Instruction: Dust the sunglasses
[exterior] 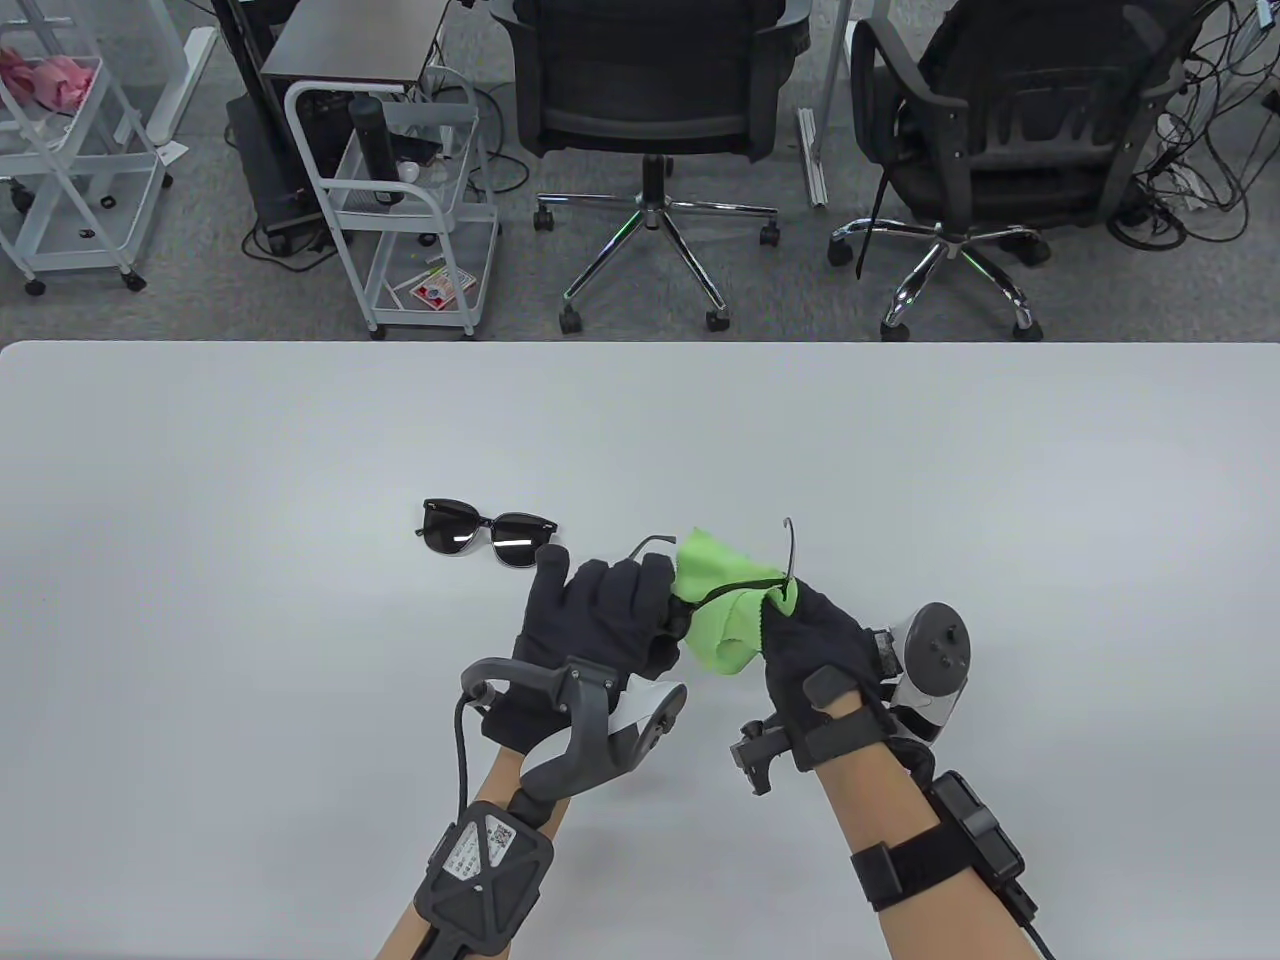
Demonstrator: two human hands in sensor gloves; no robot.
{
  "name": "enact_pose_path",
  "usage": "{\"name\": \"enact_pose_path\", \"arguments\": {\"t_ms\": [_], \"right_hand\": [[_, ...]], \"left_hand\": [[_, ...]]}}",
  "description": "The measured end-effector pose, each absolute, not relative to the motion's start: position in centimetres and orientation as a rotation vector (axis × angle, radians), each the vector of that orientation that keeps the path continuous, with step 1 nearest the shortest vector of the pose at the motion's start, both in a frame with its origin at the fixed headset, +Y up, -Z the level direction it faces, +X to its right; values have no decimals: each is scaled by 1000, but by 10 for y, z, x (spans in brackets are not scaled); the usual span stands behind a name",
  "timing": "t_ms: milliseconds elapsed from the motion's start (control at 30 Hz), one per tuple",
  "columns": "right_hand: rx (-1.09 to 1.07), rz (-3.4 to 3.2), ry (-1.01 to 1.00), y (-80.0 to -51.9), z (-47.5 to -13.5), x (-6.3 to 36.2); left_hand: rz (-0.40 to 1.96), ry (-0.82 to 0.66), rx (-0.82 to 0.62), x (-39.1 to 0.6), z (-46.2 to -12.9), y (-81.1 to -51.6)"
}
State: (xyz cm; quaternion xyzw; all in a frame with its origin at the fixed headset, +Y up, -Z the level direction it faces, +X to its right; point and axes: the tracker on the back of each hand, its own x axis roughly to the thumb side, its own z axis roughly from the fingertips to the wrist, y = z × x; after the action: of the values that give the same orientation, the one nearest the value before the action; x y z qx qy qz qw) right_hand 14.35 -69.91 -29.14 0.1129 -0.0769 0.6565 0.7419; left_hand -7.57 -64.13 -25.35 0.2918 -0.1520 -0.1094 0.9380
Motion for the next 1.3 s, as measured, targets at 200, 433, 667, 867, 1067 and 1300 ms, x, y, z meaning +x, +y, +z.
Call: {"name": "enact_pose_path", "arguments": {"t_ms": [200, 433, 667, 867, 1067, 1300], "right_hand": [[308, 1366, -87, -698, -294, 146], [264, 1500, -197, -690, -295, 156], [254, 1333, -9, -705, -299, 158], [246, 1360, 24, -708, -299, 149], [97, 1413, -146, -707, -292, 152], [292, 1255, 114, -713, -303, 147]], "left_hand": [[-244, -318, 590, -79, -256, -643], [-201, -350, 570, -81, -255, -640], [-46, -411, 487, -93, -257, -639], [-43, -443, 474, -98, -259, -639], [-45, -452, 474, -90, -258, -639], [-28, -431, 445, -97, -264, -642]]}}
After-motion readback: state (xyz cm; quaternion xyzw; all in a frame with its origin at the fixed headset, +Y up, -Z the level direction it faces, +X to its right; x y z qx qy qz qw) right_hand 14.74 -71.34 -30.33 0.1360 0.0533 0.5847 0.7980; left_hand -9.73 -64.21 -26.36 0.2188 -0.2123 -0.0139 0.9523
